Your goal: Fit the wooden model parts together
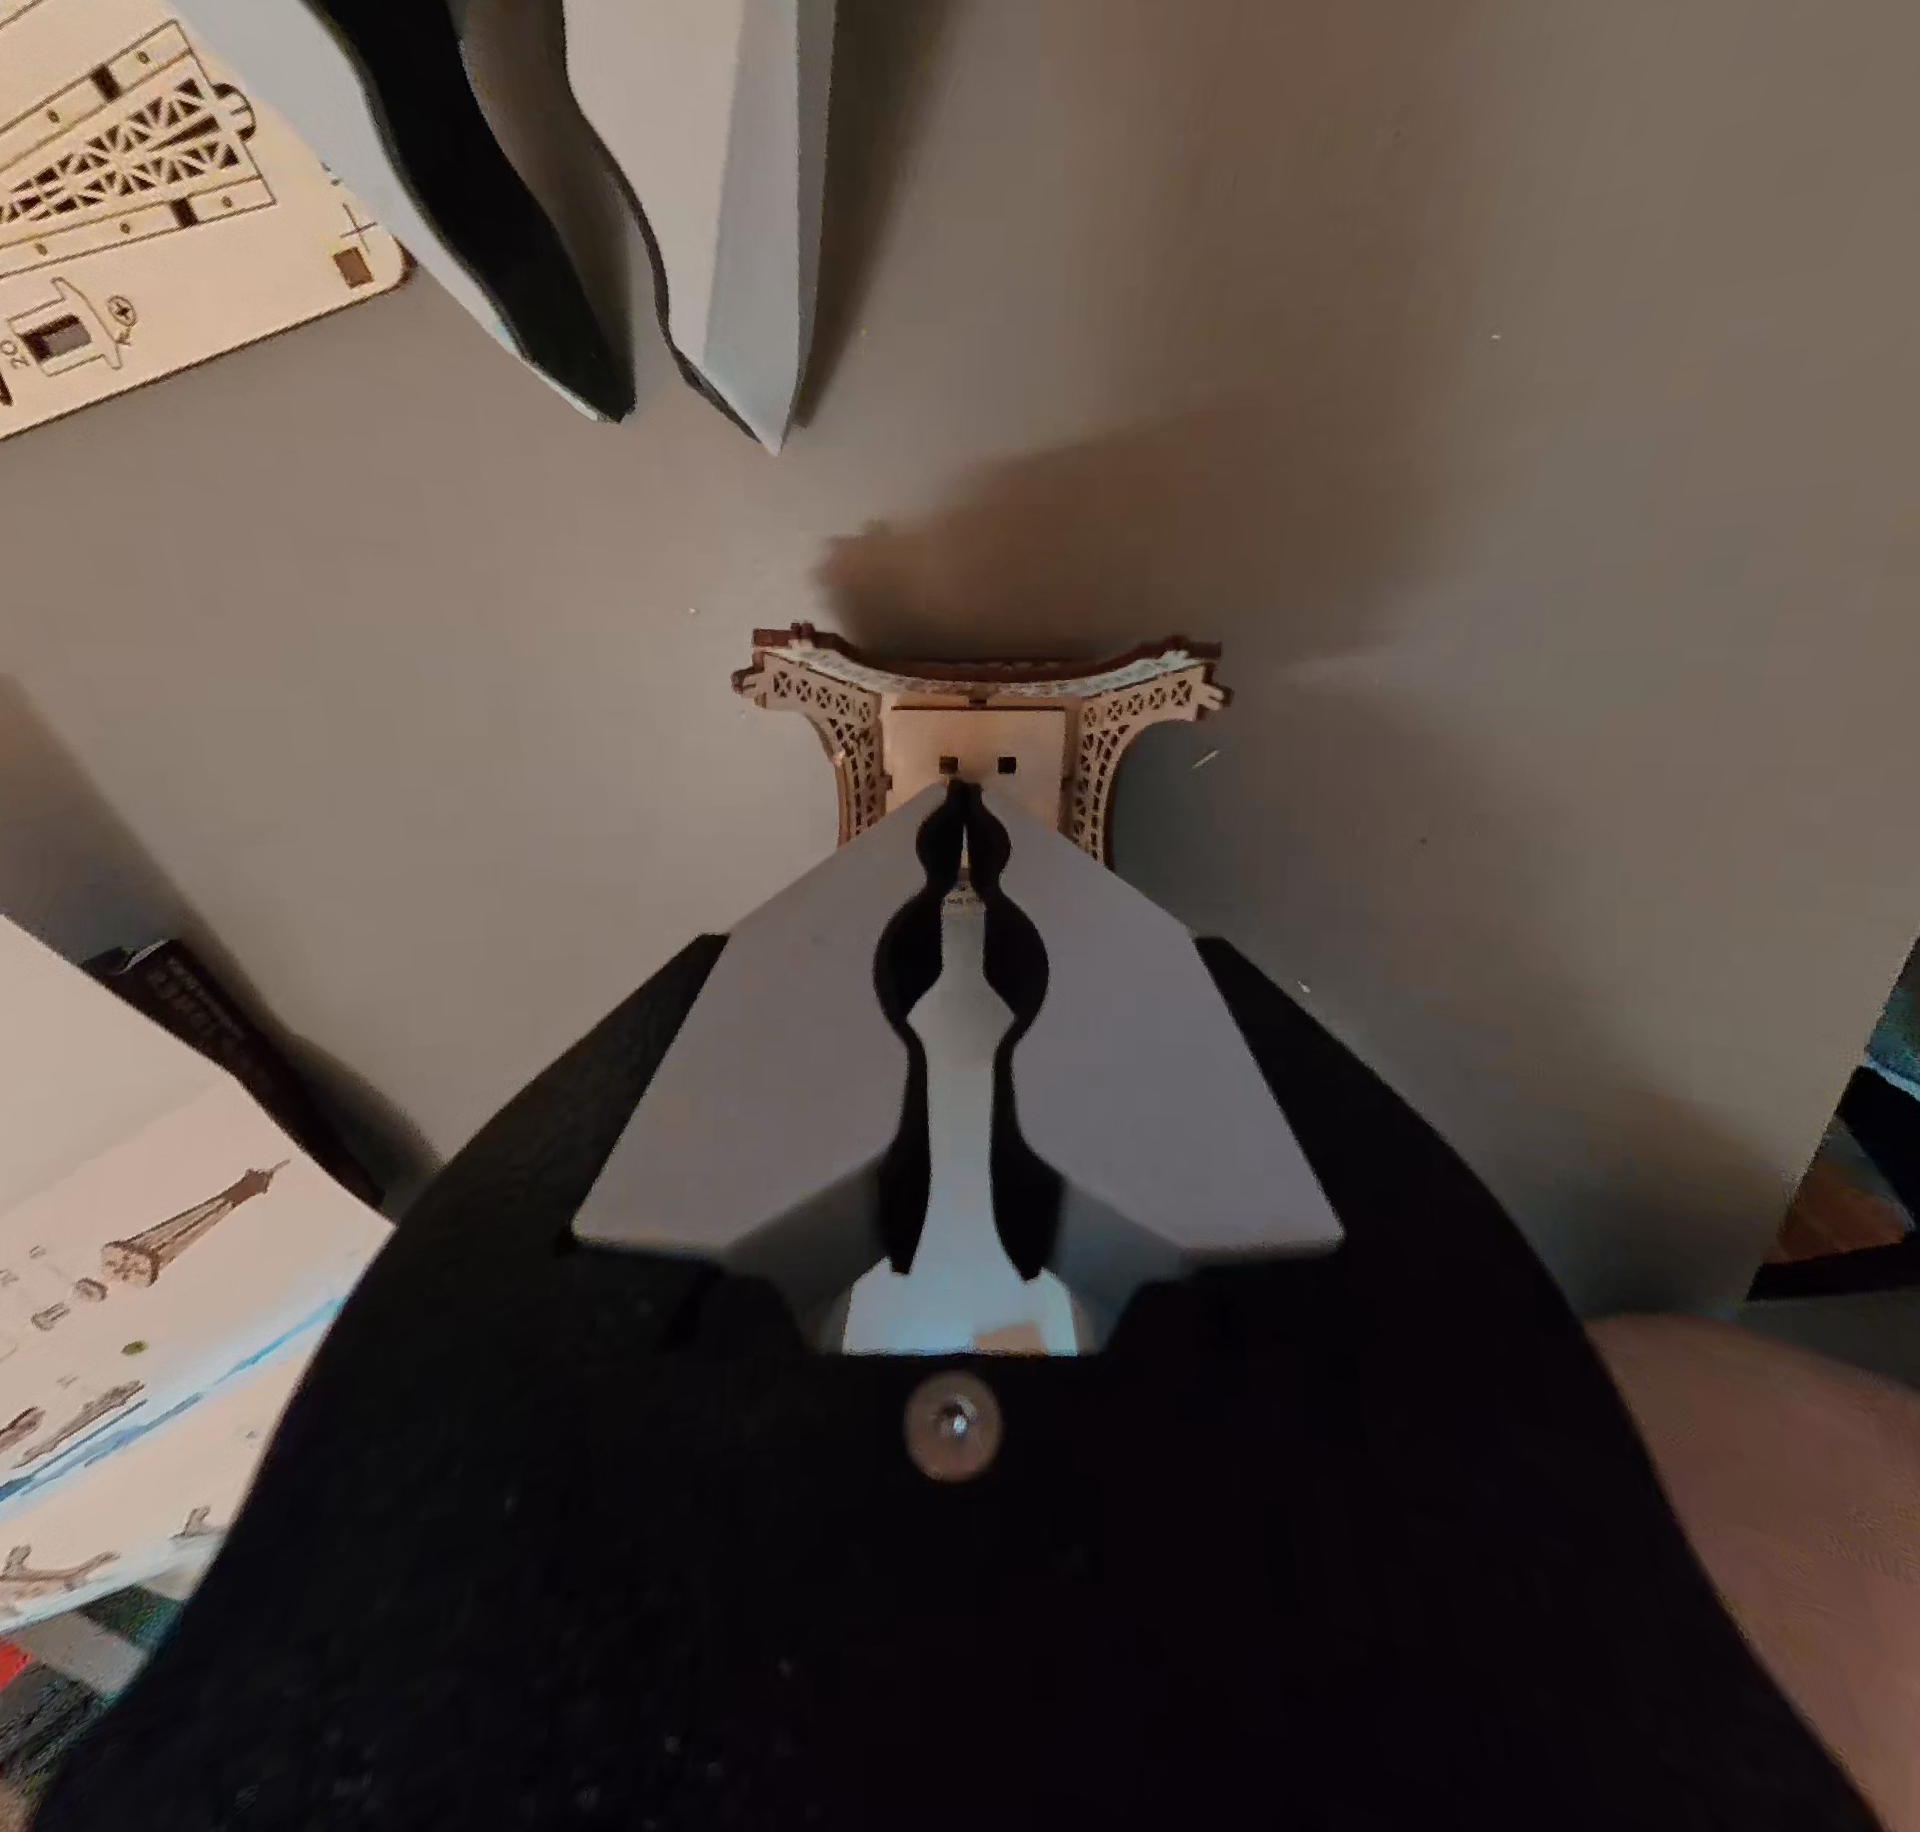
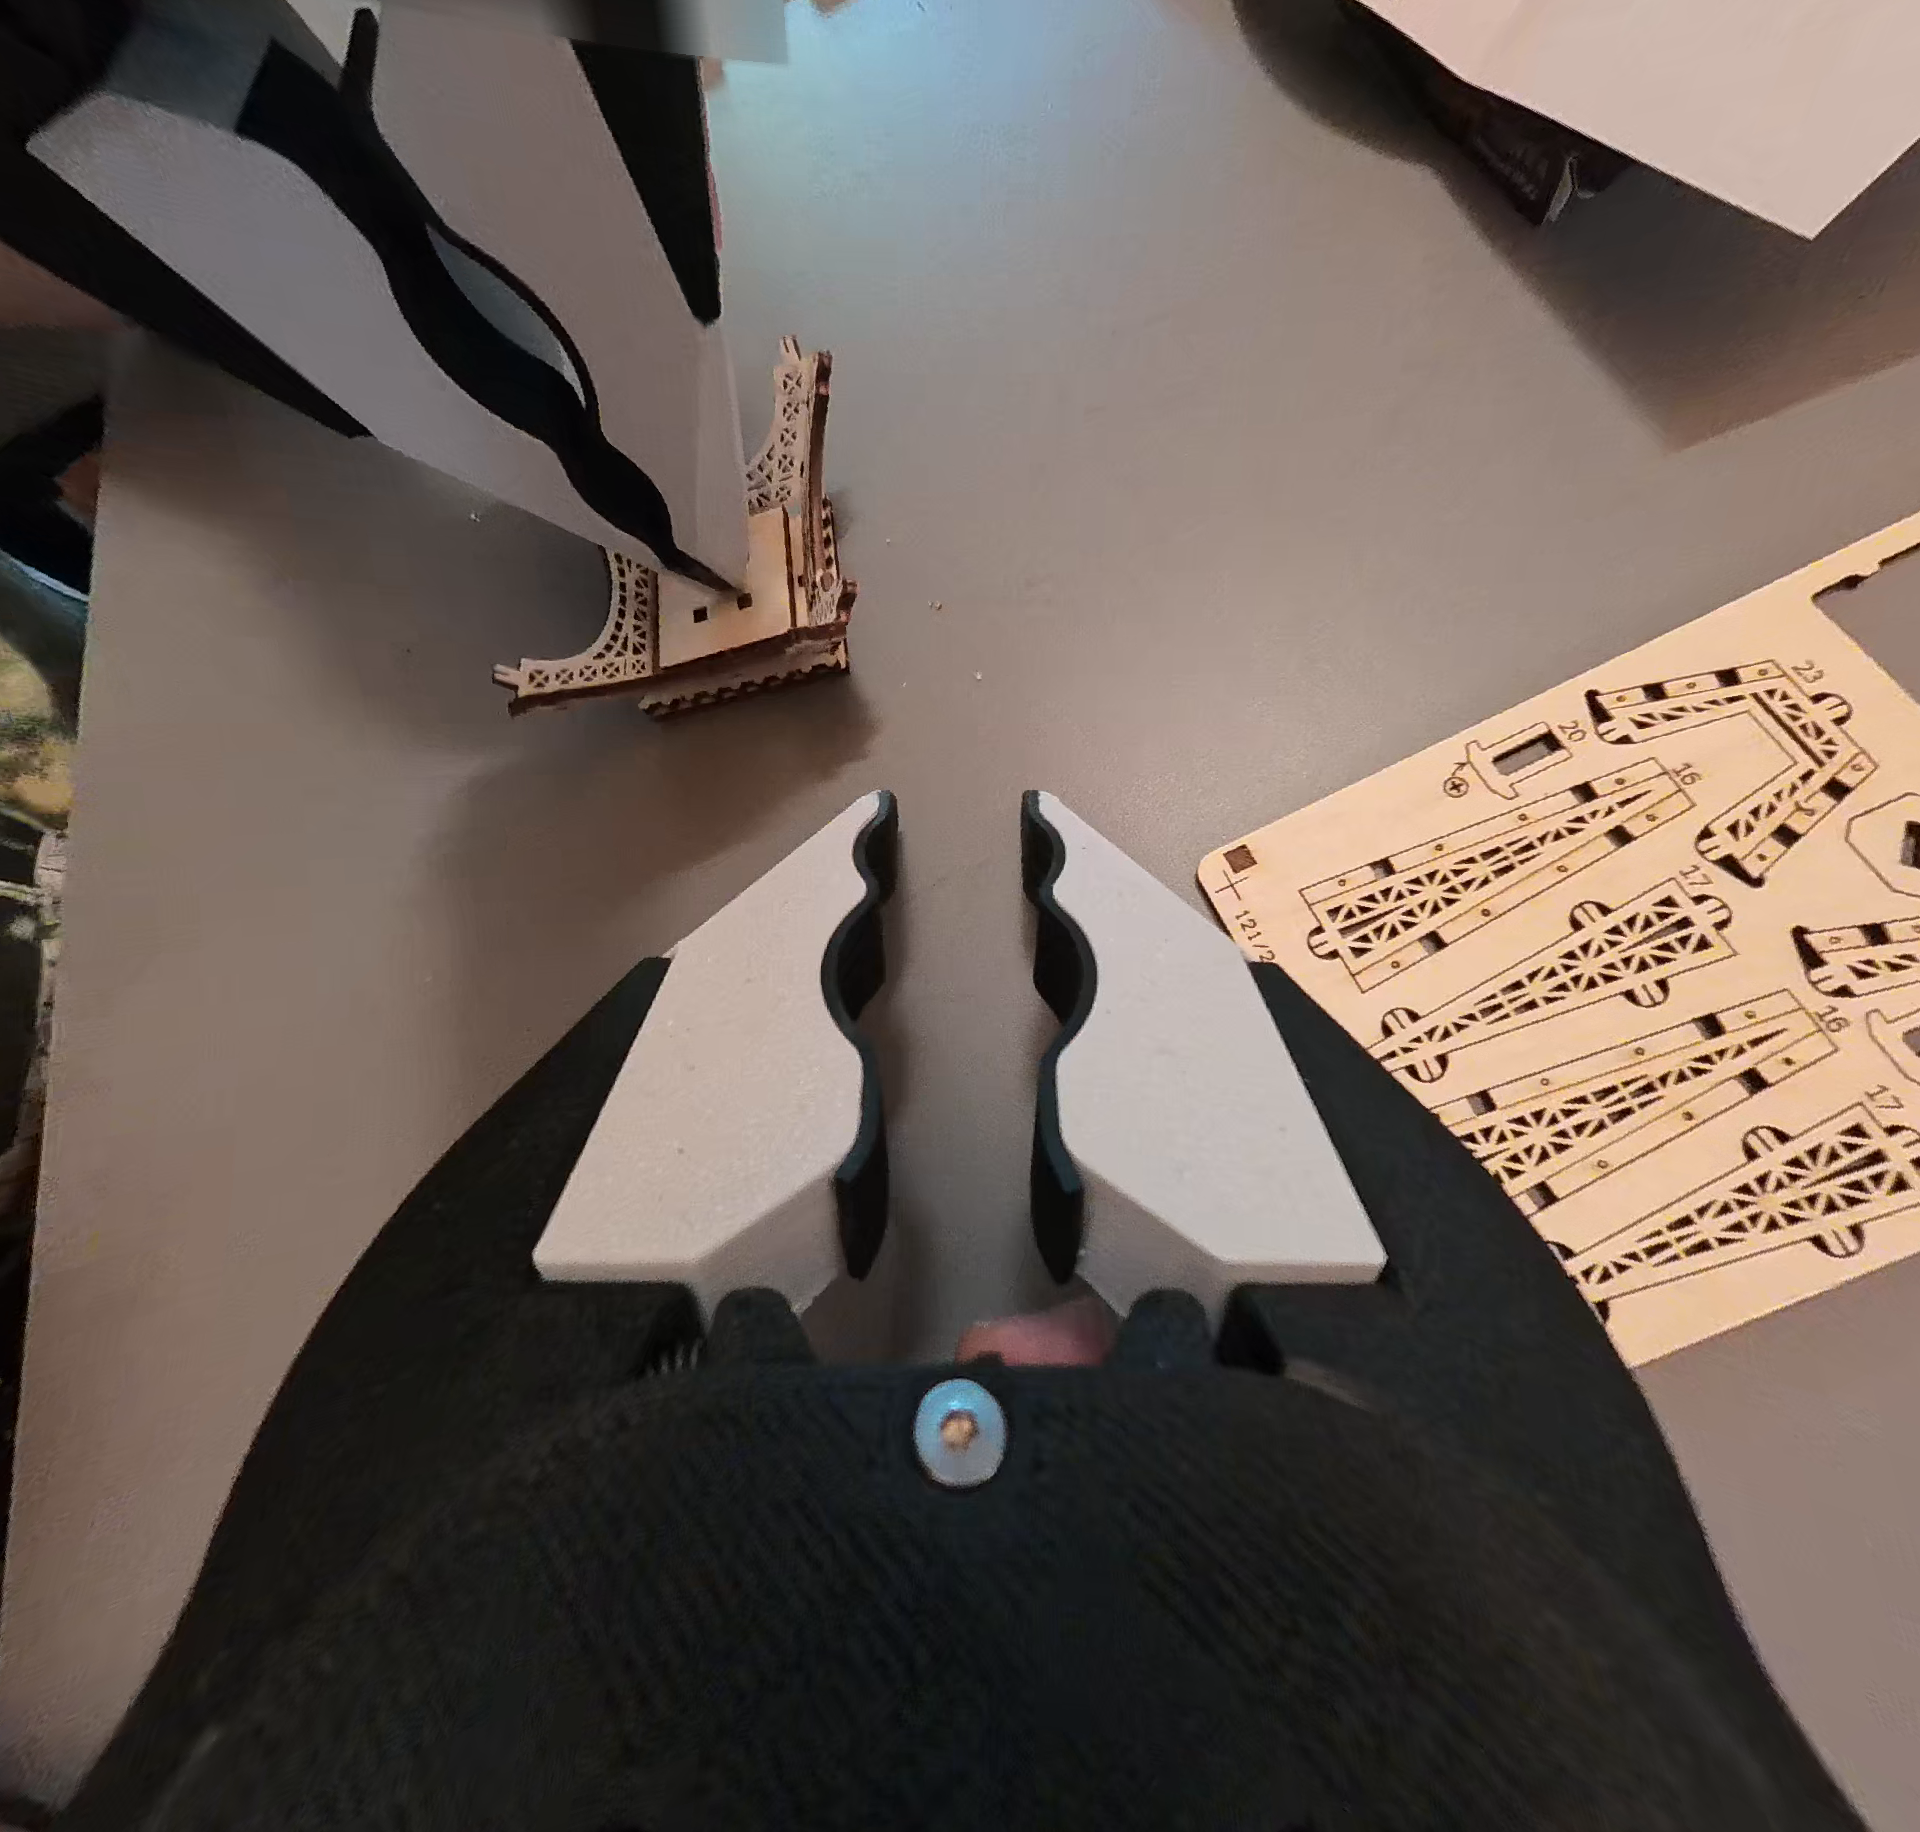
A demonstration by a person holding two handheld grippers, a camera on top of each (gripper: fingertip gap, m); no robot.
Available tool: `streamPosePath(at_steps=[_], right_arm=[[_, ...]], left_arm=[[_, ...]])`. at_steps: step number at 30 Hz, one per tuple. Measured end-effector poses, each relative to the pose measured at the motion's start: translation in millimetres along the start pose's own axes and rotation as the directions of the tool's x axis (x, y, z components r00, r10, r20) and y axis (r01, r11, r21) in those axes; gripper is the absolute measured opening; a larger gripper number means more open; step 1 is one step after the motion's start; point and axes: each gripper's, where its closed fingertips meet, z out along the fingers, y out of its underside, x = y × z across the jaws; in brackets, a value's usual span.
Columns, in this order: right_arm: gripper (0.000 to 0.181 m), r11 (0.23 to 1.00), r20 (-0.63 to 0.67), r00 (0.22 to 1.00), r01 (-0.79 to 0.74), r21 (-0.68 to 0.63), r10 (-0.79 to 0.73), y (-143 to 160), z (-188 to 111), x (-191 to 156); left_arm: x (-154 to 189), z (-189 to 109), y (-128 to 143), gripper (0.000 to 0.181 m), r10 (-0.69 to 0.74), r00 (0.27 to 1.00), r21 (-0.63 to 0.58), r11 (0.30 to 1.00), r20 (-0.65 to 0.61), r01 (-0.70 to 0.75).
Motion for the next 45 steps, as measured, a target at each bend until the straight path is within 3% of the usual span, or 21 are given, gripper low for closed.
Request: streamPosePath(at_steps=[1, 6, 8, 12, 29, 45], right_arm=[[0.021, 1.0, -0.001, 1.0, -0.005, 0.001, 0.005, -0.1, -0.1, 0.6], [0.019, 1.0, -0.01, 1.0, -0.003, 0.0, 0.003, 0.0, 0.1, 1.5], [0.02, 1.0, -0.008, 1.0, 0.0, -0.001, 0.0, 0.1, 0.0, 0.9], [0.02, 1.0, -0.002, 1.0, -0.005, 0.001, 0.005, -0.1, -0.2, 0.9], [0.019, 0.999, 0.024, 0.999, -0.043, 0.011, 0.043, -1.3, -1.0, 1.7], [0.017, 0.998, 0.026, 0.998, -0.055, 0.013, 0.055, -1.6, -1.0, 2.7]], left_arm=[[0.0, -0.1, 0.0, 0.0, -0.006, 1.0, 0.017, 1.0, -0.003, 0.006], [-1.8, -0.8, 0.4, 0.0, 0.029, 1.0, 0.096, 0.995, 0.006, -0.029], [-20.0, -9.5, 1.6, 0.0, -0.024, 0.994, 0.139, 0.99, 0.111, 0.008], [-17.3, -30.3, -8.8, 0.0, -0.08, 0.995, 0.299, 0.952, 0.062, 0.058], [-7.5, -5.0, -1.5, 0.0, 0.023, 1.0, 0.195, 0.98, 0.018, -0.026], [-5.9, 0.2, 0.2, 0.0, 0.004, 1.0, 0.057, 0.998, -0.004, -0.004]])
